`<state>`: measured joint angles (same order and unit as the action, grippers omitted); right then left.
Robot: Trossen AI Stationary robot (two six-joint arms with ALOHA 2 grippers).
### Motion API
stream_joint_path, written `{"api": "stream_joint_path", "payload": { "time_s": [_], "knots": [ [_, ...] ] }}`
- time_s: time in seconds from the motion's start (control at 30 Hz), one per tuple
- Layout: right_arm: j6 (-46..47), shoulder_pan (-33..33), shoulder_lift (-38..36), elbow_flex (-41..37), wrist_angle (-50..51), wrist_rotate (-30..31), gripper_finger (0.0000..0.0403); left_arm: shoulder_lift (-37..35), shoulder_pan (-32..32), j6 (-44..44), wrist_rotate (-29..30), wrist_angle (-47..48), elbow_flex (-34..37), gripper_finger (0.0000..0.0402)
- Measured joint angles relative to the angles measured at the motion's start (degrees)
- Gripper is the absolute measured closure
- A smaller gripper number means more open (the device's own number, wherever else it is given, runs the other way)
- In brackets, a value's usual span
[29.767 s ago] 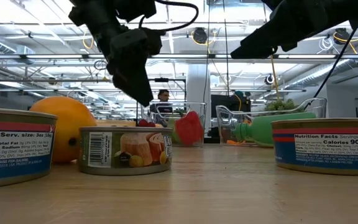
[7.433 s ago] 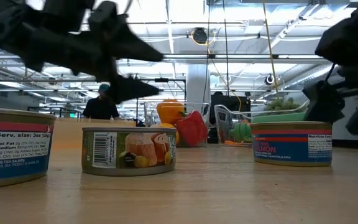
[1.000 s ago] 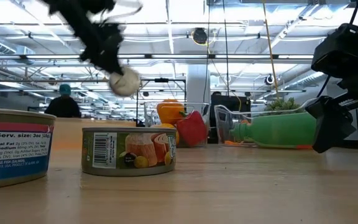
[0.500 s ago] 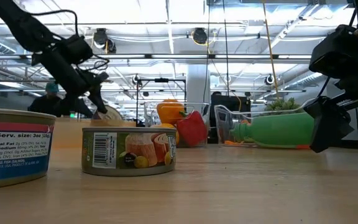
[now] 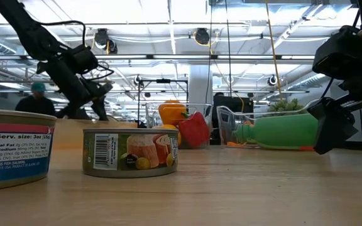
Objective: Pick & Place Food Item
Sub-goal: Put the right blue tuna can into the orange bin, then put the top green tuna can into the orange bin
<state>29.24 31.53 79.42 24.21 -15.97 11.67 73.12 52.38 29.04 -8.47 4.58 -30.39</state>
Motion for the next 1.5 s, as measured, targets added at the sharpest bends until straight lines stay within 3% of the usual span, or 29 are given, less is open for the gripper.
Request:
{"api": "stream_joint_path", "payload": {
  "time_s": [0.53, 0.67, 0.9, 1.03, 1.23, 1.5],
  "knots": [
    [0.03, 0.00, 0.00, 0.00, 0.00, -0.06, 0.0055, -0.04, 0.40, -2.36, 1.14, 0.95, -0.29, 0.0053],
    [0.06, 0.00, 0.00, 0.00, 0.00, -0.06, 0.0055, -1.68, 0.39, -4.23, 0.29, 2.30, -2.28, 0.0038],
    [0.05, 0.00, -0.02, 0.00, 0.00, -0.06, 0.0055, -9.20, -2.77, -7.20, -7.00, 10.14, -7.35, 0.0046],
    [-0.01, -0.35, -0.02, 0.00, 0.00, -0.08, 0.0055, -14.49, -9.23, -6.50, -8.41, 11.34, -8.28, 0.0055],
    [-0.10, -0.70, -0.02, 0.00, 0.07, -0.06, 0.0055, -16.93, -25.68, -1.15, -7.11, 11.24, -7.69, 0.0053],
    [-0.10, -0.72, -0.02, 0.00, 0.04, -0.03, 0.0055, -8.00, -47.71, 1.35, -4.68, 7.14, -5.18, 0.0055]
  ]
}}
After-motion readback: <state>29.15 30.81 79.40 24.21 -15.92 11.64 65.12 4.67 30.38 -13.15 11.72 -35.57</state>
